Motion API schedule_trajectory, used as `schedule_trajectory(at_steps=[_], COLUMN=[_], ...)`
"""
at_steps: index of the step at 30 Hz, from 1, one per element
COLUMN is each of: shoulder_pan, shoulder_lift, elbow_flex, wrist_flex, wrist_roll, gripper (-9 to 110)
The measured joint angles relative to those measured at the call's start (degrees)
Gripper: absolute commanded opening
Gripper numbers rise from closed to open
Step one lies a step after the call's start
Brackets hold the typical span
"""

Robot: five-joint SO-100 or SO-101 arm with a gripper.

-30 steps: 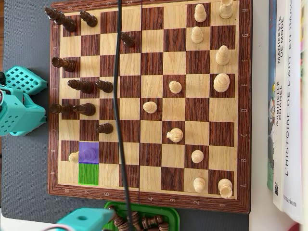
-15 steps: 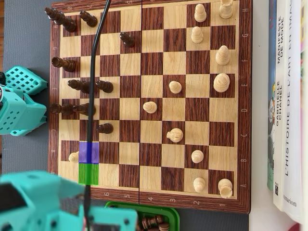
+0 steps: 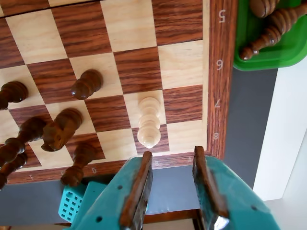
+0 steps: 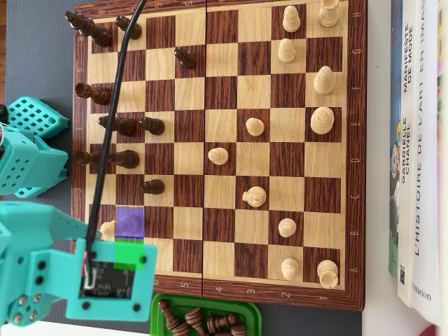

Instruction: Play chess

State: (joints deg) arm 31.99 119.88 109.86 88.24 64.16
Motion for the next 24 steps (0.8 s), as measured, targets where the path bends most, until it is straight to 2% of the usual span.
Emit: schedule_trajectory(at_steps=[24], shoulder_pan=[-2.1], shoulder_lift=[4.0], elbow_flex=[7.5], wrist_flex=[-1.1], wrist_roll=[0.0], gripper=[14])
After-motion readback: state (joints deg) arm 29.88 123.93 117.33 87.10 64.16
